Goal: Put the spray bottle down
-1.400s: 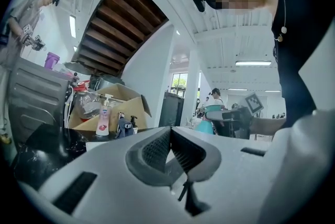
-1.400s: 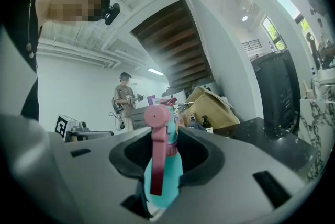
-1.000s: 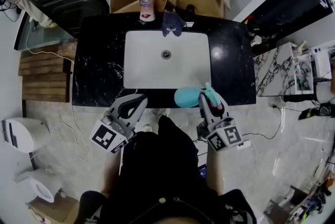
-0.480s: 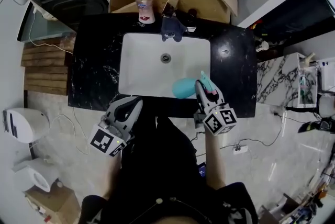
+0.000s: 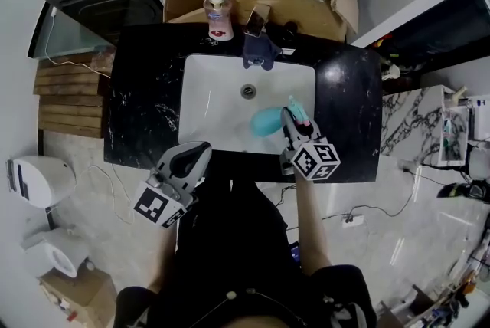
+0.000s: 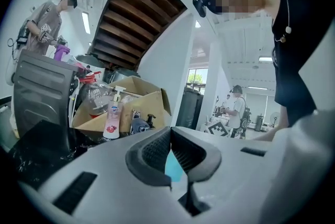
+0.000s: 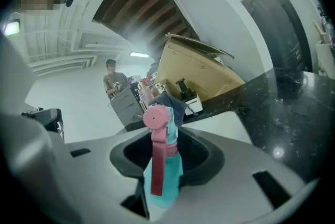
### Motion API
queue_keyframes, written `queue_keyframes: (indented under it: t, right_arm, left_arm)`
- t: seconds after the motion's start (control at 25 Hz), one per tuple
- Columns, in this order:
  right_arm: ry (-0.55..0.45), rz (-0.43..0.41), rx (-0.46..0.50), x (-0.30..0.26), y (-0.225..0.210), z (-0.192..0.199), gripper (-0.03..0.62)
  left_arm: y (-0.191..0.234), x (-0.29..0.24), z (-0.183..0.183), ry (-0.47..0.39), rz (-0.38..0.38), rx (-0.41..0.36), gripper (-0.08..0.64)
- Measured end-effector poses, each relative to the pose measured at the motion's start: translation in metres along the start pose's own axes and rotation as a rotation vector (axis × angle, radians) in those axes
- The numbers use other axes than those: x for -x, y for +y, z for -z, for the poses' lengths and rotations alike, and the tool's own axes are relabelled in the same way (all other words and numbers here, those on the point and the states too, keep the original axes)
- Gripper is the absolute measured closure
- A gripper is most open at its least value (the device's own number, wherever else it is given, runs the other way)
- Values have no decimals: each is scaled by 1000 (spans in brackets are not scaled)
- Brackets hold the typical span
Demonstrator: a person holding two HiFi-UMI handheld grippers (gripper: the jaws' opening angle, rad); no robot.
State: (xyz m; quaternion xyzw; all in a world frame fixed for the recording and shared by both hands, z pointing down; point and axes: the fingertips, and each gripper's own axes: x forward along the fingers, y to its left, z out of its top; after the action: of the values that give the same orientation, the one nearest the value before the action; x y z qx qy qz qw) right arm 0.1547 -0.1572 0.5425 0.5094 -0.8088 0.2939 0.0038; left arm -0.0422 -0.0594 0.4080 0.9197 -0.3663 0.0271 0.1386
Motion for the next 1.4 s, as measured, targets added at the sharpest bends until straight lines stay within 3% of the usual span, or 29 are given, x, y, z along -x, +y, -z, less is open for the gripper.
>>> queue_keyframes:
  t: [0.28, 0.44, 0.68, 0.92, 1.04, 1.4]
  right_arm:
    - [7, 25, -77, -29, -12, 9, 462]
    - [-7, 26, -192, -41, -23, 13, 462]
    - [-12, 55, -255, -60, -39, 20, 462]
    - [-9, 73, -333, -79, -58, 29, 462]
    - [-8, 78, -362, -88, -64, 33, 462]
    - [-8, 105, -408, -114, -77, 46, 462]
  left_arm:
    - [-3, -31, 9, 101, 179, -51, 554]
    - [-9, -41, 9, 72, 232, -22, 554]
    - [3, -42, 12, 41, 206, 66, 553]
    - [17, -43, 12, 32, 175, 106, 547]
    - [20, -47, 13, 34, 169, 103, 438]
    - [18, -48, 19, 77, 188, 88, 437]
